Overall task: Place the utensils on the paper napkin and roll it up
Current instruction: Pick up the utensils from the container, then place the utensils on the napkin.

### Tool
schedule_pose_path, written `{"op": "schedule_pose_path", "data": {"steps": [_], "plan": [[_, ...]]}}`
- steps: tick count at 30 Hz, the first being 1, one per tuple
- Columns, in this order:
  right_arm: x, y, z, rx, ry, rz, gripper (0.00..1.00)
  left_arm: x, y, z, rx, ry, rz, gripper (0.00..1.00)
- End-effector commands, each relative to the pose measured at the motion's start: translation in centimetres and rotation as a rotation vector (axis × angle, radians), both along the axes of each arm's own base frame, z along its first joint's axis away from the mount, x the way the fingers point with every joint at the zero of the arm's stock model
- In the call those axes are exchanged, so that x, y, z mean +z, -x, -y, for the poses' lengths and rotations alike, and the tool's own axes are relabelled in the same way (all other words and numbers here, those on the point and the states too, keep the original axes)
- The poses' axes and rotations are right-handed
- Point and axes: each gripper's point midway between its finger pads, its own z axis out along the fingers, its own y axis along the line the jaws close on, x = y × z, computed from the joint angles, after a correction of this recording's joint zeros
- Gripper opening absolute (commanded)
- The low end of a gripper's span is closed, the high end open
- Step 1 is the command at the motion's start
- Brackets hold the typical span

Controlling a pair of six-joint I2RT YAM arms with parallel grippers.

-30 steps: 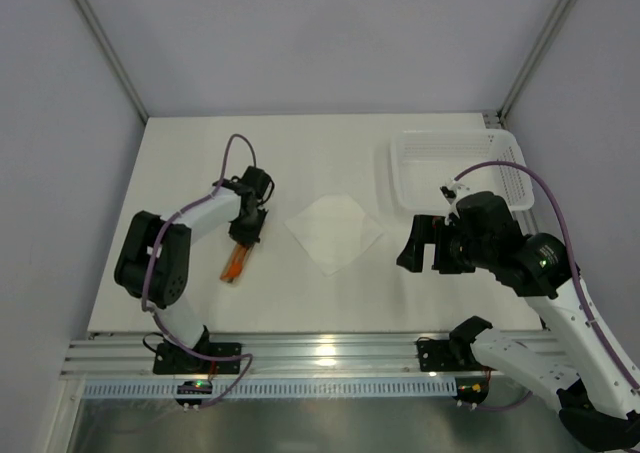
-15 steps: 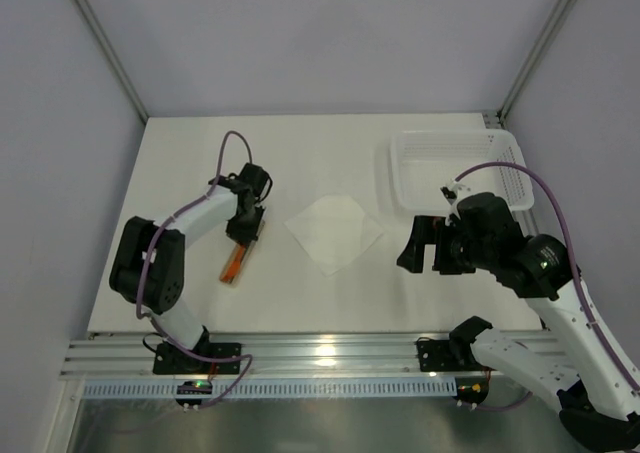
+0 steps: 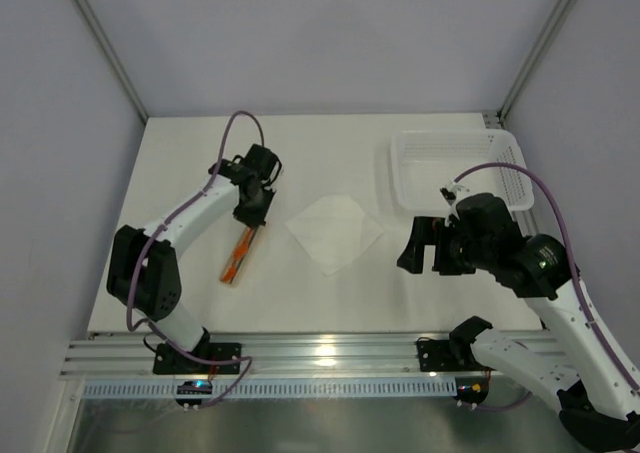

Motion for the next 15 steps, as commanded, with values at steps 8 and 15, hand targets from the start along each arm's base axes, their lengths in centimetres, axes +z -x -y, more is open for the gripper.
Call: {"op": "schedule_pose_path", "data": {"steps": [8,15], "plan": [[3.1,-0.5,-0.2,0.011,-0.015,0.056,0.99,3.8,-0.7,6.1,-0.432,0.014,0.073,0.00],[3.8,-0.1,-0.1,0.018,-0.001,0.033,0.99,3.0,-1.6,7.5,-0.703,-0.089,0.130,0.00]]}}
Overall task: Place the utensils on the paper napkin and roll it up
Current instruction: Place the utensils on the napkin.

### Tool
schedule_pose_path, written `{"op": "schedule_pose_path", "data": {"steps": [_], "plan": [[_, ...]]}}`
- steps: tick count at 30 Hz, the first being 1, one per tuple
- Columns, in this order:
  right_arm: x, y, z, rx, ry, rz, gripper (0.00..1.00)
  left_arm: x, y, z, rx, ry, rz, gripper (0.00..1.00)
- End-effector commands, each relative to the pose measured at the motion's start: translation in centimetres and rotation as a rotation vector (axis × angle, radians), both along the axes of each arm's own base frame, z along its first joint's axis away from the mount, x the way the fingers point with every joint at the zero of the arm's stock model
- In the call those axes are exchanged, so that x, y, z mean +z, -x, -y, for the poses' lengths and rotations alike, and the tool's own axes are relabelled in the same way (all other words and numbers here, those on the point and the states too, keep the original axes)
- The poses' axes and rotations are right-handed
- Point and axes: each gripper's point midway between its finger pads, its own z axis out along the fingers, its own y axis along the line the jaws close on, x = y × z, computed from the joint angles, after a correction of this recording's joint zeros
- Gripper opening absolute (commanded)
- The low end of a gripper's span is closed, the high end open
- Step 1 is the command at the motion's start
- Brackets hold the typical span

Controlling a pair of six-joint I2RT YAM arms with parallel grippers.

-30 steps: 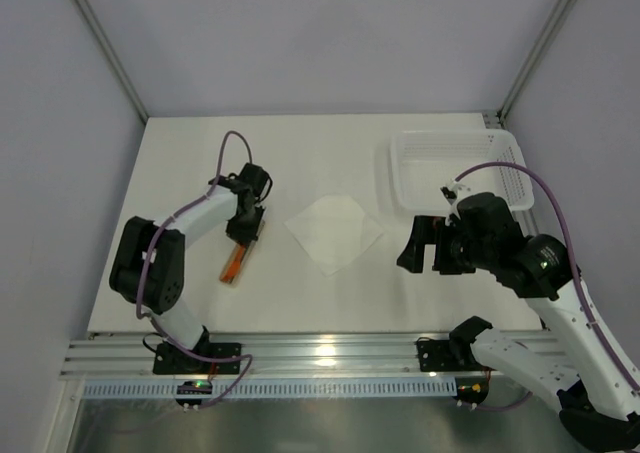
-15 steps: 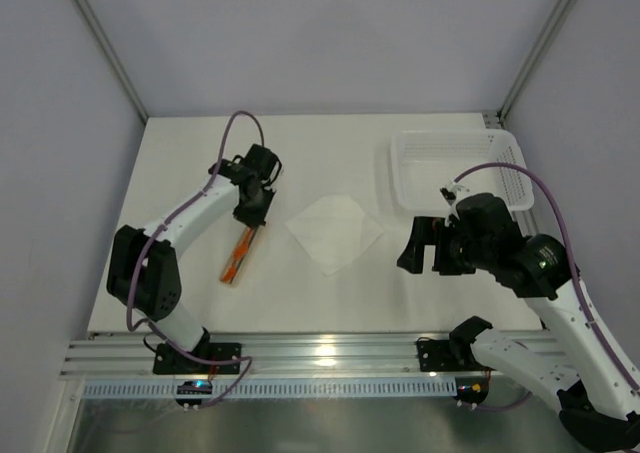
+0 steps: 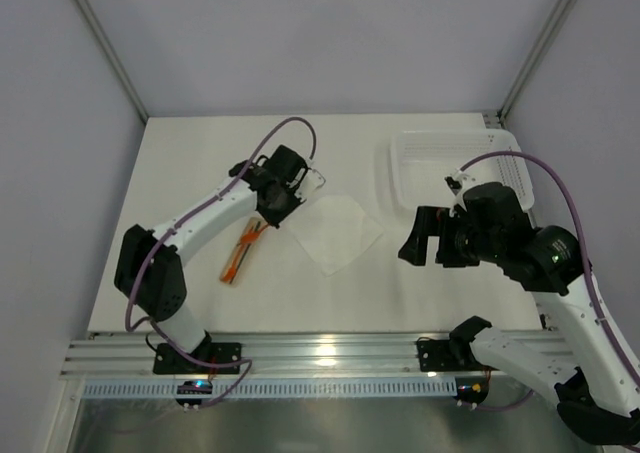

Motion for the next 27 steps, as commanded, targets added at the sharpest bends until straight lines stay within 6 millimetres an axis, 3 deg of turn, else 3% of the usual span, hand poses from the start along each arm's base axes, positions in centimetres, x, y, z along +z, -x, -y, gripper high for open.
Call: {"op": "schedule_pose_path", "data": {"steps": [1,4,12,18,22,27], "plan": [[1.0,0.4,0.1,0.020,0.009,0.004,0.99,-0.2,-1.1,1.3,-0.206,-0.072,0.048,0.00],[0.9,0.6,0.0,0.024,0.006,-0.016,0.99,-1.1,-0.9,2.6,-0.328,-0.108,0.018,0.00],[1.3,0.9,-0.2,-0.005,-0.025,-0.040,0.99,-2.6,-1.6,7.2,-0.532,-0.109,0.147,0.00],[2.7,1.0,0.3,-0.034,-0.032,-0.011,0.99,-3.8,-1.8,10.7,-0.629,-0.099,0.209,0.00],[4.0,1.1,0.8,-0.057,-0.044,0.023,0.99,-5.2,-1.9,11.8,-0.691,-0.122,0.188,0.00],[4.1,1.5,1.2,-0.084,-0.055,0.019,0.99,-6.1,-2.4,12.6,-0.727,-0.139,0.158,0.00]]}}
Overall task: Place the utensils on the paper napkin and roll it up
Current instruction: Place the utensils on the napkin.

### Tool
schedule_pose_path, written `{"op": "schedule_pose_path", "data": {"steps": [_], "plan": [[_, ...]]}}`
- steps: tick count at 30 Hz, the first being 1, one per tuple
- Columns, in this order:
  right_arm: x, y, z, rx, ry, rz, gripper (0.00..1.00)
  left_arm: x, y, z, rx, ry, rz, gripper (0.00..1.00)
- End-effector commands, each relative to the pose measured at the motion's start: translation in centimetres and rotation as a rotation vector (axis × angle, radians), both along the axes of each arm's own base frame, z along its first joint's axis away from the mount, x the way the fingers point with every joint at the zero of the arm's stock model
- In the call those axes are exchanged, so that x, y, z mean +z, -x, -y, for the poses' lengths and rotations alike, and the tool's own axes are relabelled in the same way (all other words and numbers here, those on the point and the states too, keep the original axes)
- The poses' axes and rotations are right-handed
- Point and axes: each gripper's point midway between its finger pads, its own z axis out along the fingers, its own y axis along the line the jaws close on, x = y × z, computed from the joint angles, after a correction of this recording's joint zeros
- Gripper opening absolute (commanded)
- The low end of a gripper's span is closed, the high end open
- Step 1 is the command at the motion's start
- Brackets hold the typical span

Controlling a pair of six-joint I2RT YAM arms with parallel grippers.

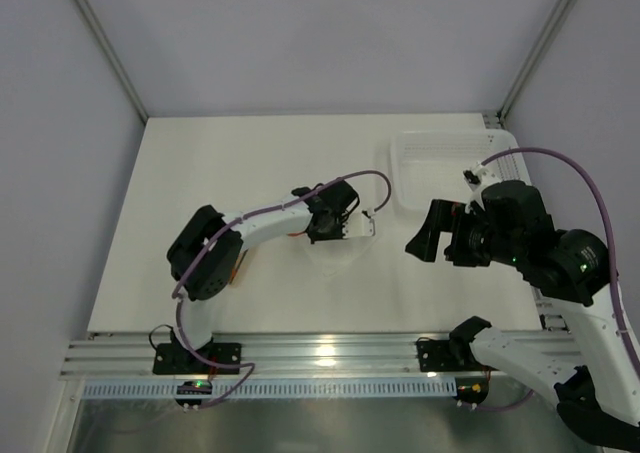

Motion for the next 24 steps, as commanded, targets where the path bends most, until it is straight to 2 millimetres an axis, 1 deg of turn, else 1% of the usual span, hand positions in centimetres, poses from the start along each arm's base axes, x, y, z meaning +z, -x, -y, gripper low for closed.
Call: {"op": "schedule_pose_path", "data": {"steps": [1,4,6,11,15,18,23,24], "plan": [[0.3,1.1,0.8,-0.037,-0.013,-0.009,0.99,1.8,-1.6,2.1,-0.053,0.044,0.049,0.00],[-0.1,1.4,1.1,-0.053,-0.016,-0.015,1.00,1.6,-1.7,2.6,-0.066,0.036,0.064,0.00],[0.0,1.6,1.2,-0.061,-0.027,-0.014,1.00,1.6,-1.8,3.1,-0.076,0.035,0.071,0.00],[0.4,1.5,1.2,-0.071,-0.034,-0.006,0.99,1.3,-2.2,3.2,-0.070,0.016,0.080,0.00],[0.4,1.4,1.1,-0.081,-0.043,-0.009,0.99,1.4,-2.3,3.8,-0.077,0.029,0.080,0.00],[0.6,1.3,1.0,-0.086,-0.052,-0.008,0.99,0.6,-2.4,3.7,-0.074,0.008,0.067,0.00],[0.4,1.3,1.1,-0.096,-0.053,-0.015,0.99,0.4,-2.8,4.5,-0.084,0.022,0.064,0.00],[0.4,1.3,1.1,-0.096,-0.053,-0.014,0.99,0.1,-2.8,4.6,-0.084,0.017,0.059,0.00]]}}
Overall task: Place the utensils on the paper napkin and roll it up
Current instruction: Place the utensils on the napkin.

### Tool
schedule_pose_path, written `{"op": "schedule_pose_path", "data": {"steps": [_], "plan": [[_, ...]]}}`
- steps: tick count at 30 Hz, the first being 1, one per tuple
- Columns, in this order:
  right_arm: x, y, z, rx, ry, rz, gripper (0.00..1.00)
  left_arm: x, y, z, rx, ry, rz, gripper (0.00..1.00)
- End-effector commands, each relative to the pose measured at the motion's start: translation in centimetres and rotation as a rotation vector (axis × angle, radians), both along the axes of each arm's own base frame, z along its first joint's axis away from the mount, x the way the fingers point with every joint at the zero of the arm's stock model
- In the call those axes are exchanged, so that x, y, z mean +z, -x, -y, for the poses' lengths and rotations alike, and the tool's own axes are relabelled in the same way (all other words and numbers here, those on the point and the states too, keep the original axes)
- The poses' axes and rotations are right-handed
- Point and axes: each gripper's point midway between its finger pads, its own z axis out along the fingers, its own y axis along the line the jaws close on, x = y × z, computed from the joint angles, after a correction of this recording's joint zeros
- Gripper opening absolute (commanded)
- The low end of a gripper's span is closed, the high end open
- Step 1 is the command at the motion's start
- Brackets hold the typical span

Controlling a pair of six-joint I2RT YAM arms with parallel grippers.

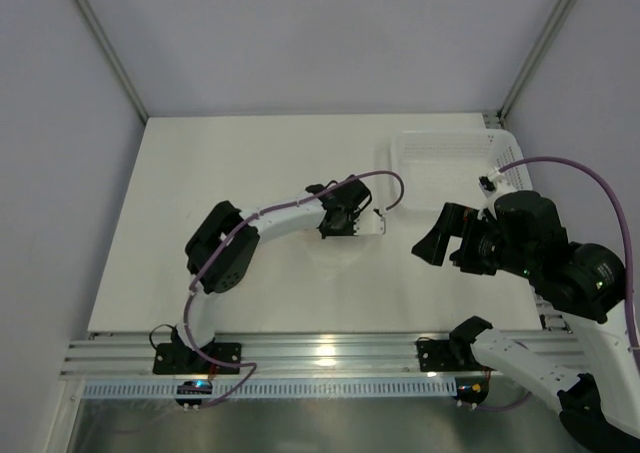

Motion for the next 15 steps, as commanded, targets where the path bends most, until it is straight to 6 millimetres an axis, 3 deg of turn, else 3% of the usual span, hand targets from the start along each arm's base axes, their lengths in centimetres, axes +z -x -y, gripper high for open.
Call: {"op": "schedule_pose_path", "data": {"steps": [1,15], "plan": [[-0.05,0.27,0.22,-0.018,0.000,-0.015,0.99,0.83,-0.97,1.49,-0.025,0.025,0.027,0.00],[-0.04,-0.19,0.12,-0.025,0.008,-0.015,0.99,0.22,-1.62,1.83,-0.023,0.021,0.045,0.00]]}}
